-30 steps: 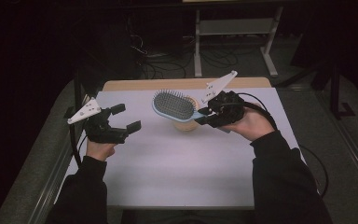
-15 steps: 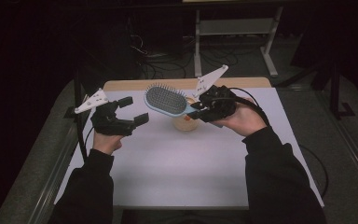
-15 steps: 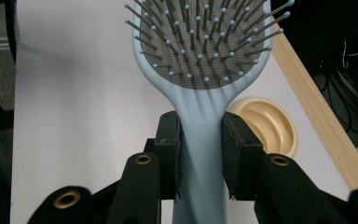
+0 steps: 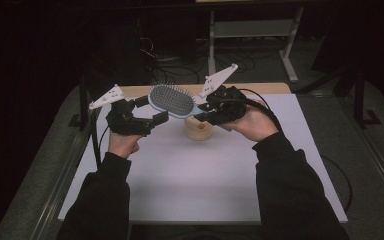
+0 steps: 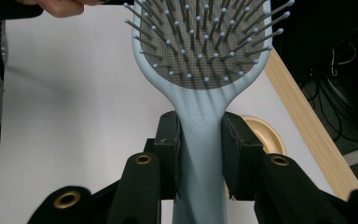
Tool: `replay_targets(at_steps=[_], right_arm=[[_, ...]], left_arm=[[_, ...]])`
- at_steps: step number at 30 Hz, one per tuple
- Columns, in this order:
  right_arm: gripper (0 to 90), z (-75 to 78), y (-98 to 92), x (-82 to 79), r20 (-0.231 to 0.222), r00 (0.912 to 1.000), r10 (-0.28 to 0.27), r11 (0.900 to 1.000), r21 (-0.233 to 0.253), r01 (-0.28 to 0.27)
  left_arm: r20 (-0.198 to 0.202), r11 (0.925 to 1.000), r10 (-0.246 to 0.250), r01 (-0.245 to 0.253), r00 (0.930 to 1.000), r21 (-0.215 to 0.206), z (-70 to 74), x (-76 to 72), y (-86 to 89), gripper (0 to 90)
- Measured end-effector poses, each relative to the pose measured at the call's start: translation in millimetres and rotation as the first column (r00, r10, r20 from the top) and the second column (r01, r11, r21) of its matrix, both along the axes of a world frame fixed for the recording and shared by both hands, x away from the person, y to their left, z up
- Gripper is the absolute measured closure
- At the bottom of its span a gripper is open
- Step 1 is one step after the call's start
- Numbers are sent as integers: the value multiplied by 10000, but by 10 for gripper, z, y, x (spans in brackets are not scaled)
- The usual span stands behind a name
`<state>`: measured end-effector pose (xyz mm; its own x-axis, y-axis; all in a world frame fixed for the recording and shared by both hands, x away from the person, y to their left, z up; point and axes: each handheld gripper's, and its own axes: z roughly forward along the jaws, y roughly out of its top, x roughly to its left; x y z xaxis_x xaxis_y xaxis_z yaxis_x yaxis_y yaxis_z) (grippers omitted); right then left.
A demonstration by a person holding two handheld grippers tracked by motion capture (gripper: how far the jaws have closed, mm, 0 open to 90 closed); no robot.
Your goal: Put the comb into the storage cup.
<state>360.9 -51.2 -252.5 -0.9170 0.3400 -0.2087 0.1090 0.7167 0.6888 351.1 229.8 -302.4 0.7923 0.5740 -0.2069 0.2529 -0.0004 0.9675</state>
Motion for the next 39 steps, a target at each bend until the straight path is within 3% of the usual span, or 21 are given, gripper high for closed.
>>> replay_targets(at_steps=[5, 13, 23, 28, 32, 35, 39], right_arm=[[686, 1, 9, 20, 31, 10000, -33, 9998, 202, 32], [686, -8, 0, 60, 157, 9997, -211, 9992, 352, 205], [687, -6, 51, 68, 292, 9993, -254, 9984, 520, 239], [686, 2, 50, 70, 441, 9982, -397, 9973, 629, 369], [686, -7, 72, 89, 528, 9974, -497, 9967, 660, 461], [686, -26, 98, 96, 581, 9967, -575, 9965, 639, 538], [687, -41, 117, 100, 632, 9960, -638, 9962, 638, 598]], left_arm=[[-124, 9998, 193, -194, 9997, -83, 57, 56, -88, 1], [-480, 9947, 381, -425, 9981, -940, 118, 137, -138, 25], [-516, 9929, 140, -200, 9986, -1172, 184, 162, -235, 68], [-891, 9783, 317, -492, 9955, -2012, 188, 205, -173, 204], [-1193, 9747, 533, -776, 9914, -2095, 182, 234, -175, 272], [-1349, 9721, 362, -662, 9902, -2251, 172, 250, -173, 305], [-1500, 9622, 9, -418, 9887, -2691, 169, 273, -148, 374]])
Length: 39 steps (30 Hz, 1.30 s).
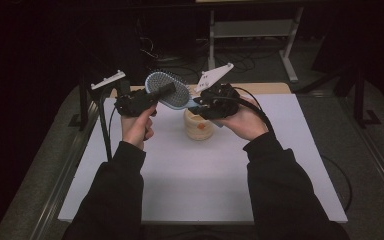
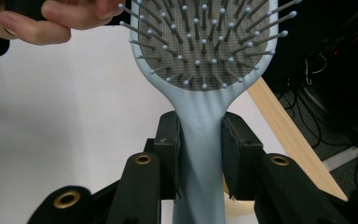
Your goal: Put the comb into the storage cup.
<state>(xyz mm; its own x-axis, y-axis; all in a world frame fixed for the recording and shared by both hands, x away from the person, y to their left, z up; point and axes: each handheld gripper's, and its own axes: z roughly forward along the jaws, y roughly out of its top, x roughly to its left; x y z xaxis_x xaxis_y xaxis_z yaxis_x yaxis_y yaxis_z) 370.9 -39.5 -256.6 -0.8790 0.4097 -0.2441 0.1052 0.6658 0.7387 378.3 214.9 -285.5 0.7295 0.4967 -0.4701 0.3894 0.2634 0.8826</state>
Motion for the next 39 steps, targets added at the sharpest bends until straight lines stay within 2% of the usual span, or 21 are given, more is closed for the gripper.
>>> replay_targets(at_steps=[6, 10, 13, 17, 24, 28, 31, 36, 39], right_arm=[[687, -26, 31, 4, 3, 10000, -96, 10000, -17, 96], [688, -58, 51, 30, -90, 9999, -141, 9999, -18, 140], [688, -91, 59, 59, -290, 9995, -157, 9997, 187, 163], [683, -134, 69, 101, -607, 9980, -168, 9982, 566, 203], [656, -172, 50, 156, -1133, 9934, -179, 9936, 1087, 303], [567, -197, -20, 216, -1661, 9858, -243, 9872, 1517, 499], [498, -226, -97, 262, -2163, 9759, -281, 9804, 1843, 691], [325, -263, -196, 291, -2548, 9650, -616, 9715, 2066, 1165], [164, -285, -257, 293, -2653, 9603, -863, 9642, 2205, 1475]], left_arm=[[-119, 9989, -305, 301, 9995, -354, 10, 23, 19, 462], [-126, 9992, -290, 287, 9995, -272, 33, 28, 8, 505], [172, 9999, -162, 162, 9997, 12, 83, 1, -20, 532], [530, 9972, -63, 23, 9986, 751, 167, -30, -67, 548], [786, 9920, -90, -11, 9969, 1264, 220, -47, -93, 559], [839, 9899, -163, 43, 9963, 1414, 239, -36, -97, 559], [825, 9891, -194, 70, 9964, 1470, 253, -31, -97, 558], [845, 9888, -297, 169, 9960, 1485, 284, -23, -100, 557], [893, 9876, -297, 154, 9956, 1562, 305, -21, -111, 557]])
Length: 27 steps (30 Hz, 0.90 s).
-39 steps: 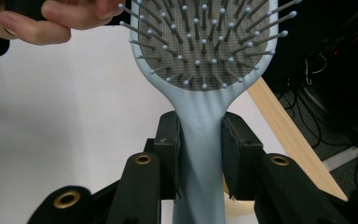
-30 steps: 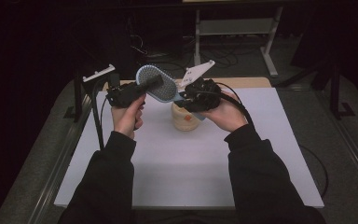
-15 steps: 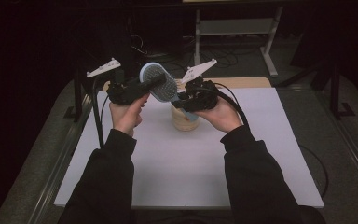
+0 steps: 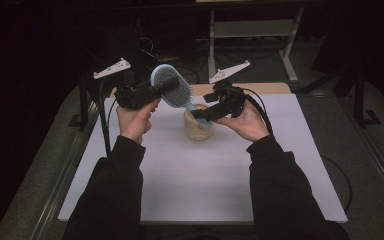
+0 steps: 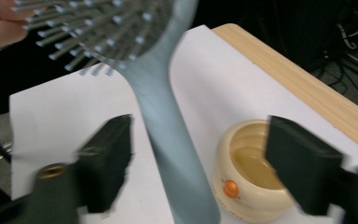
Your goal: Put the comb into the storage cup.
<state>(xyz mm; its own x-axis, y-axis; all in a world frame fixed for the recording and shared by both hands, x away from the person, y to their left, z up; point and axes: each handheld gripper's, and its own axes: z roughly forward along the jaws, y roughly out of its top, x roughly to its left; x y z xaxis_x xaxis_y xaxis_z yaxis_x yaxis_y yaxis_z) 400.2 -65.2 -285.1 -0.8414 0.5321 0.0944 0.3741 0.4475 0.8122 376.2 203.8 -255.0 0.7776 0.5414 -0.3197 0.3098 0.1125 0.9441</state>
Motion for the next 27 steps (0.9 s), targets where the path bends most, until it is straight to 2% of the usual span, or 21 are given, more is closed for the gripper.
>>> replay_targets(at_steps=[4, 6, 8, 11, 16, 27], right_arm=[[0, -27, -66, 14, -164, 9993, -324, 9995, -4, 324], [0, -39, -96, 14, -233, 9990, -388, 9992, -20, 388], [0, -49, -124, 2, -98, 9984, -552, 9984, -144, 550], [0, -63, -188, -14, -27, 9981, -623, 9981, -9, 623], [0, -118, -296, -52, 200, 9957, -906, 9956, -220, 911], [0, -231, -487, -99, 383, 9919, -1210, 9927, 45, 1209]], left_arm=[[71, 10000, 18, -19, 10000, 71, 26, 8, -17, 557], [127, 9999, 64, -65, 9999, 135, 36, 12, -19, 556], [180, 9997, 51, -55, 9998, 237, 48, 21, -14, 556], [257, 9996, 86, -93, 9996, 257, 63, 35, 4, 556], [239, 9997, 173, -177, 9996, 184, 87, 53, 34, 555], [374, 9998, 174, -173, 9991, -25, 127, 89, 108, 554]])
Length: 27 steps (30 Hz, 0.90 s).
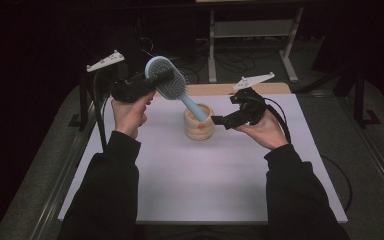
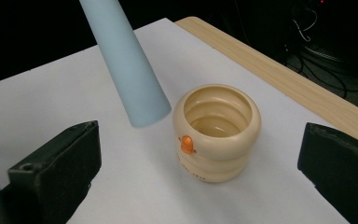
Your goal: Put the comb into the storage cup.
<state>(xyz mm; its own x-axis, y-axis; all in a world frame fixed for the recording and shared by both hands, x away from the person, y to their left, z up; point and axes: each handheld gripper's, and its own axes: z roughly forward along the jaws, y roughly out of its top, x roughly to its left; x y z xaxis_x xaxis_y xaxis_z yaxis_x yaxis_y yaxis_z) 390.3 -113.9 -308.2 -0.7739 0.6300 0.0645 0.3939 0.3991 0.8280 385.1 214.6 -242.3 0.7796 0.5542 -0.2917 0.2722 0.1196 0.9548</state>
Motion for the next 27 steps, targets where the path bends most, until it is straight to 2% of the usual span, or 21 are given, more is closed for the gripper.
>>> replay_targets(at_steps=[27], right_arm=[[0, -385, -501, -321, 740, 9943, -774, 9951, 680, 724]], left_arm=[[341, 9996, 168, -176, 9993, 235, 170, 124, 6, 551]])
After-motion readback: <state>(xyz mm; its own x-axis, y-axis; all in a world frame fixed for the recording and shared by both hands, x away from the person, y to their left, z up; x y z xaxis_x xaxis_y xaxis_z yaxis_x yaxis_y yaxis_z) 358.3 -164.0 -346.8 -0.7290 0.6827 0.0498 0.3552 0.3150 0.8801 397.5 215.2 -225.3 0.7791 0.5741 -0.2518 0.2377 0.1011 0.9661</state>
